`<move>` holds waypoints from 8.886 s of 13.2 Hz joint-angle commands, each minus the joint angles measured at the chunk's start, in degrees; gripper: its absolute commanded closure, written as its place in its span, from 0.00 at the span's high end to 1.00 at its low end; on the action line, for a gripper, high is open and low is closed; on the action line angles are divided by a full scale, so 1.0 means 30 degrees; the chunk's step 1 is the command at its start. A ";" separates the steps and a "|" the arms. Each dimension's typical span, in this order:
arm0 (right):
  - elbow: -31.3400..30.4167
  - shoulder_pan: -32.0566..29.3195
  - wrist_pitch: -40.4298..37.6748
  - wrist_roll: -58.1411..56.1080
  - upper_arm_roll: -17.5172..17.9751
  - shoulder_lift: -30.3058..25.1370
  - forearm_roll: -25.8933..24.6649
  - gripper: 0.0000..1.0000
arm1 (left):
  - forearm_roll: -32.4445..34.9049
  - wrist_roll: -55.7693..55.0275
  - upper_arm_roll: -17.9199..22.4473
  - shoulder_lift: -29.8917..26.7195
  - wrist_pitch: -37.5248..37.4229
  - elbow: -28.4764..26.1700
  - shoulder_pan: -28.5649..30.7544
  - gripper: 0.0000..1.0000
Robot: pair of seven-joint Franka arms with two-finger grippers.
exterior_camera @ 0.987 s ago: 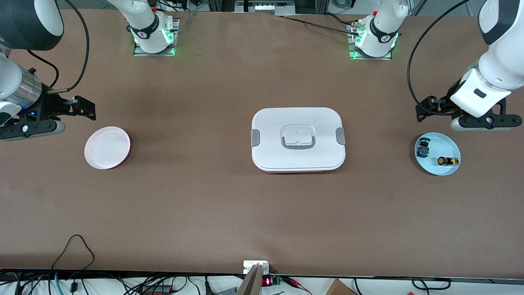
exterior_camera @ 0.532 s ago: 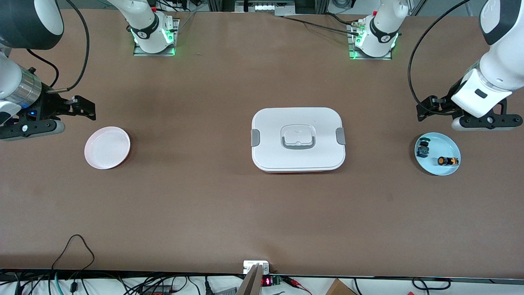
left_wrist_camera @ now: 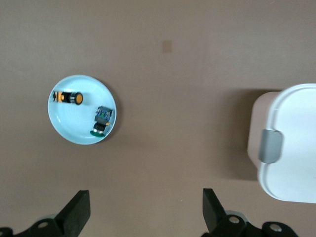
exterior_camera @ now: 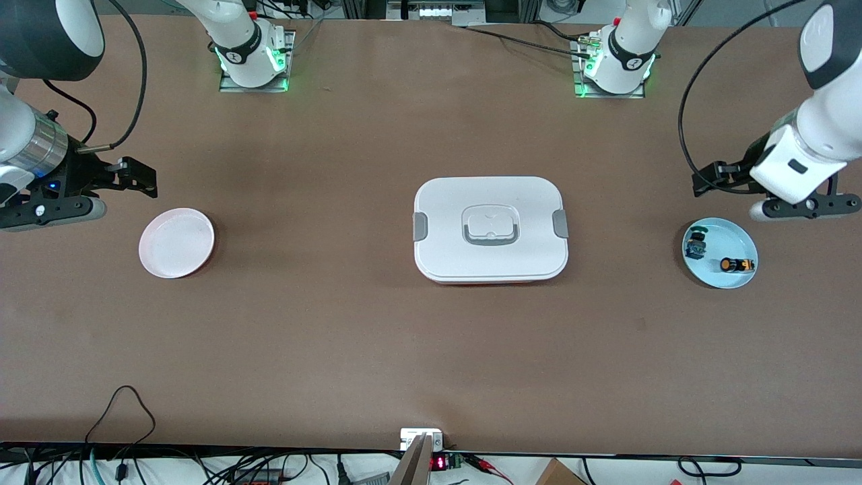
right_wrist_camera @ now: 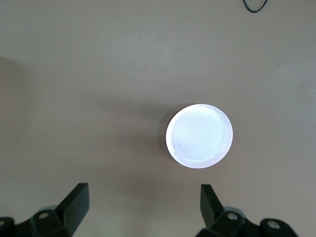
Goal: Transfer orange switch to right arm and place
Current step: 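Lower the left gripper over the orange switch on the blue plate, then close the left gripper on the orange switch, then lift the switch with the left gripper and carry it over the box, then reach the right gripper toward the switch held by the left gripper, then close the right gripper on the orange switch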
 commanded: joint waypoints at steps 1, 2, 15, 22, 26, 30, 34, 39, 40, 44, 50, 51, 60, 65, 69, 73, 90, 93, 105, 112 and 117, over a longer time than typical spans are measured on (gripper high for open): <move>0.0338 0.0088 -0.0122 -0.0120 0.0013 0.0098 -0.0270 1.00 | -0.0143 -0.0017 -0.0011 0.2350 -0.0356 0.0702 0.1603 1.00; 0.0338 0.0088 -0.0122 -0.0120 0.0013 0.0098 -0.0270 1.00 | 0.0148 0.0215 -0.0011 0.3025 -0.0240 0.0702 0.2276 1.00; 0.0338 0.0058 -0.0034 -0.0120 0.0013 0.0128 -0.0270 1.00 | 0.1118 0.6633 -0.0275 0.7951 1.1590 -0.0965 0.6818 1.00; 0.0338 0.0058 -0.0034 -0.0120 0.0013 0.0128 -0.0270 1.00 | -0.0698 0.7449 -0.0654 0.8305 1.5054 -0.3341 0.7644 1.00; 0.0338 0.0058 -0.0005 -0.0120 0.0013 0.0128 -0.0270 1.00 | -0.0757 0.8040 -0.0715 0.9239 1.5258 -0.3312 0.8200 1.00; 0.0338 0.0058 -0.0034 -0.0120 0.0013 0.0128 -0.0270 1.00 | -0.1310 0.8069 -0.0832 0.9682 1.5757 -0.3253 0.8582 1.00; 0.0338 0.0058 -0.0034 -0.0120 0.0013 0.0128 -0.0241 1.00 | -0.1431 0.8069 -0.0832 0.9946 1.5699 -0.3311 0.8669 0.91; 0.0338 0.0058 -0.0033 -0.0120 0.0013 0.0128 -0.0270 1.00 | -0.1402 0.8244 -0.0832 1.0063 1.5348 -0.3341 0.8758 0.84; 0.0309 0.0058 -0.0034 -0.0120 0.0013 0.0128 -0.0241 1.00 | -0.1431 0.8303 -0.0861 1.0063 1.4999 -0.3341 0.8874 0.80; 0.0338 0.0058 -0.0005 -0.0120 0.0013 0.0128 -0.0270 1.00 | -0.1432 0.8128 -0.0861 0.9800 1.2865 -0.2612 0.8963 0.50; 0.0338 0.0058 -0.0005 -0.0120 0.0013 0.0128 -0.0241 1.00 | -0.1229 0.8419 -0.1327 0.9800 0.4895 0.1839 0.8758 0.28; 0.0338 0.0058 -0.0004 -0.0120 0.0013 0.0128 -0.0241 1.00 | -0.1256 0.8711 -0.1533 0.9626 0.4105 0.2309 0.8758 0.26; 0.0338 0.0058 -0.0004 -0.0120 0.0013 0.0128 -0.0241 1.00 | -0.1402 0.8393 -0.6975 0.8247 -0.6912 0.7203 0.8757 0.12; 0.0338 0.0029 -0.0004 -0.0120 0.0013 0.0157 -0.0270 1.00 | -0.5782 0.8742 -0.9531 0.8625 -0.7476 0.7411 0.8322 0.12; 0.0337 0.0058 -0.0004 -0.0120 0.0013 0.0157 -0.0270 1.00 | -1.0035 1.3268 -0.9885 0.9798 -0.4353 0.6916 0.5310 0.11; 0.0338 0.0058 -0.0004 -0.0120 0.0013 0.0157 -0.0270 1.00 | -1.3632 1.9424 -0.9885 1.0179 -0.0566 0.6416 0.3077 0.07; 0.0426 0.1318 0.0142 -0.3196 -0.0017 0.5014 1.8741 1.00 | -2.0504 2.9895 -0.9943 1.0210 0.6704 0.5975 -0.0119 0.00; 0.0104 0.2221 0.0375 -0.4186 0.0071 0.6715 2.6600 1.00 | -2.0797 2.9895 -0.9943 1.0210 0.6646 0.5917 -0.0119 0.00; -0.4201 0.6325 0.1695 -0.9729 0.0071 0.7453 3.9948 1.00 | -2.1119 2.9866 -0.9914 1.0269 0.6588 0.5858 -0.0207 0.00; -0.4409 0.7615 0.2980 -0.9700 0.0071 0.7188 4.2295 0.97 | -2.1353 2.9866 -0.9914 1.0239 0.6558 0.5624 -0.0207 0.00; -0.4262 0.7969 0.3482 -0.9700 0.0071 0.7188 4.2825 0.77 | -2.1353 2.9866 -0.9914 1.0269 0.6558 0.5624 -0.0295 0.00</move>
